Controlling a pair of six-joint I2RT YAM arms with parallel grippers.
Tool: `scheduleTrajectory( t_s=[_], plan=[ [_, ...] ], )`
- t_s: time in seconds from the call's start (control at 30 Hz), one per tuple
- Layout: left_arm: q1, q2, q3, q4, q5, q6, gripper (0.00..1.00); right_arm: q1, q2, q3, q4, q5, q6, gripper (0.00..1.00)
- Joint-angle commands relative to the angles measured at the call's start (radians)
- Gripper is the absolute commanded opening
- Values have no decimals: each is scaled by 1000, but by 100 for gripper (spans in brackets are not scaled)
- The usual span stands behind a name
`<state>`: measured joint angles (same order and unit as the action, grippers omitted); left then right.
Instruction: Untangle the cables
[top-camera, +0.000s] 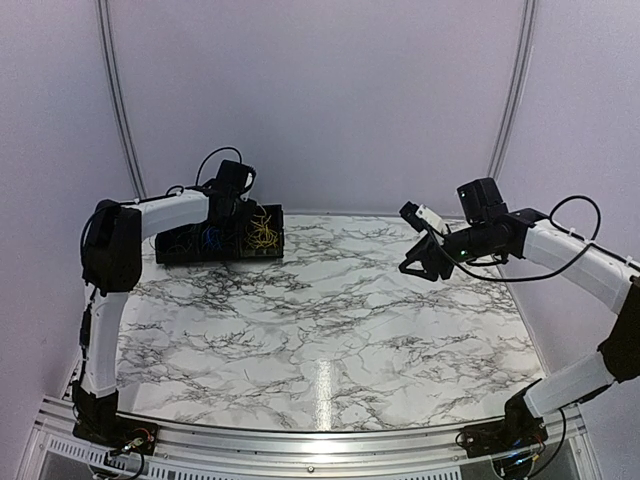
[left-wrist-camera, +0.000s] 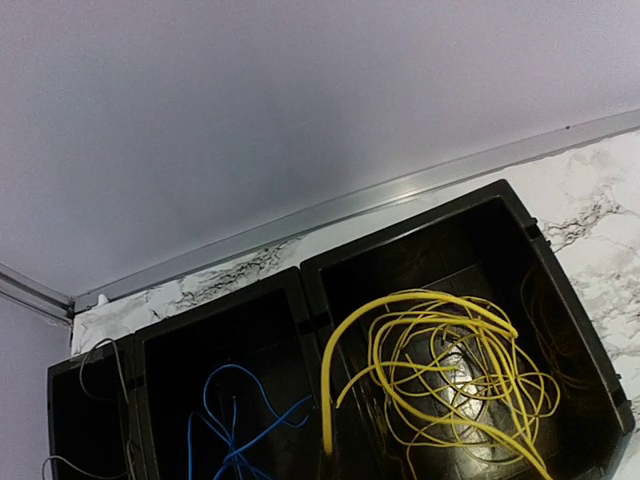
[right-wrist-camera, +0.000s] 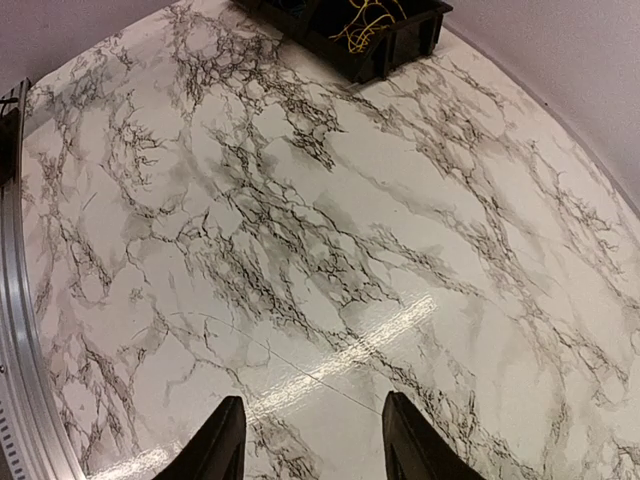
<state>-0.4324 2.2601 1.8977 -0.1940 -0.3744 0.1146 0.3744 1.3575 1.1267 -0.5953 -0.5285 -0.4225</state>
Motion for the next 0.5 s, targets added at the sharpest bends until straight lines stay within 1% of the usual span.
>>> scheduleTrajectory(
  t_s=[0.0, 0.1, 0.2, 0.37, 0.47],
  plan=[
    [14, 45, 20, 28, 69, -59, 0, -10, -7, 0, -12, 12, -2, 47],
    [13, 46, 5, 38, 121, -78, 0, -9, 1, 2, -3, 12, -1, 47],
    [14, 38, -9, 46, 162, -88, 13, -9, 6, 3, 6, 9, 1, 48],
    [12, -6, -18, 53, 208, -104, 22, -10, 6, -1, 19, 2, 2, 48],
    [13, -54, -22, 53, 221, -108, 30, -9, 2, 2, 27, 1, -1, 49]
  ],
)
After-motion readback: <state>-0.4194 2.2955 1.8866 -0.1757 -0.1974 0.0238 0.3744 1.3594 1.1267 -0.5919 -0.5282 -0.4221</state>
